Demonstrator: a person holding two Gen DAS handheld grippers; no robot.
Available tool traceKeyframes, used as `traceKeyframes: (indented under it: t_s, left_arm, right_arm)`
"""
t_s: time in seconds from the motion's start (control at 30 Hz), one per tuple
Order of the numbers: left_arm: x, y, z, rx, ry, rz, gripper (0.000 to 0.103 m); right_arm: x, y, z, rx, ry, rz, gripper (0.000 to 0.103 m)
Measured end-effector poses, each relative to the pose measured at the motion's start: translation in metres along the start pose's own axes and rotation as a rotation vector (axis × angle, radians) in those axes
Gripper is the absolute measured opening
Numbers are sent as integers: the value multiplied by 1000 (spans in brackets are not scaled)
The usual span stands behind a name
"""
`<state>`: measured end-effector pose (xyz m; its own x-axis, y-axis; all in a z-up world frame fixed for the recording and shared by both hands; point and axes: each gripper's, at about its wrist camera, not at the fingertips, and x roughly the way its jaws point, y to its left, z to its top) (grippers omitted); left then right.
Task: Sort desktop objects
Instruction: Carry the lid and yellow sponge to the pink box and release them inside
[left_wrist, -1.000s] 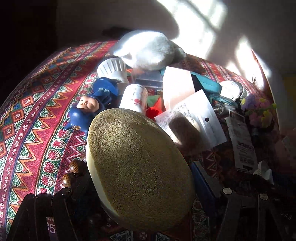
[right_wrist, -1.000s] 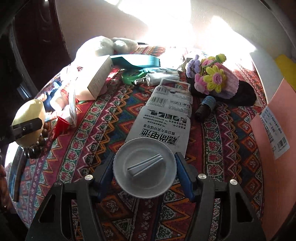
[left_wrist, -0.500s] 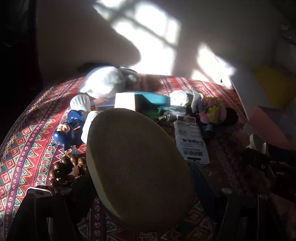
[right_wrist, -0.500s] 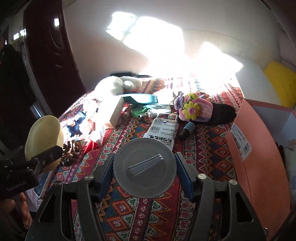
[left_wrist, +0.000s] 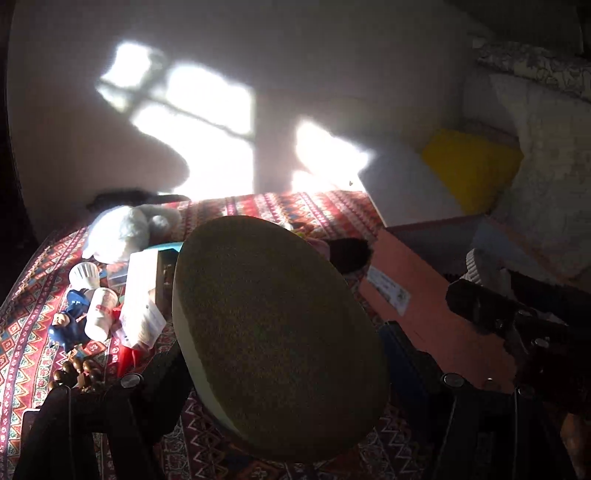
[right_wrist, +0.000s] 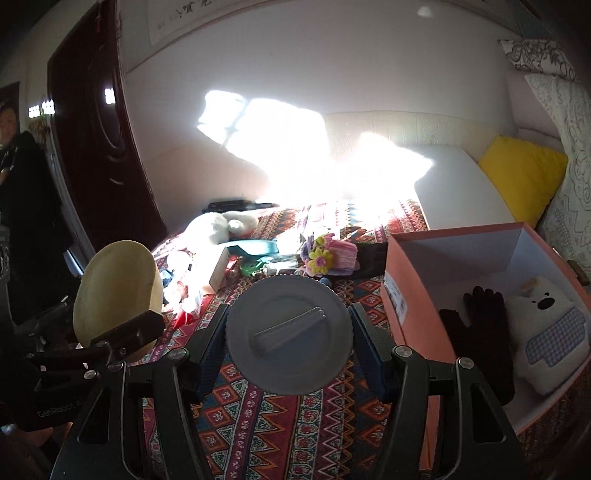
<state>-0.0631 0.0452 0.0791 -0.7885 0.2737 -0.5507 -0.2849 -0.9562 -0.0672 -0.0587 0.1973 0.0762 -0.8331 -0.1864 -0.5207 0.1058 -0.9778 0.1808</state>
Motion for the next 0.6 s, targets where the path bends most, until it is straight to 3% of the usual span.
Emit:
traceKeyframes:
  t_s: [0.43,0.6]
  left_arm:
    - [3,-115,32,129,-39,-165,79]
    - [13,-155,49,169,-51,-236,79]
  right_arm:
    - [-94,-87,6,134,-152,-132,66]
    - [-125,-124,1,177,-208,-224,66]
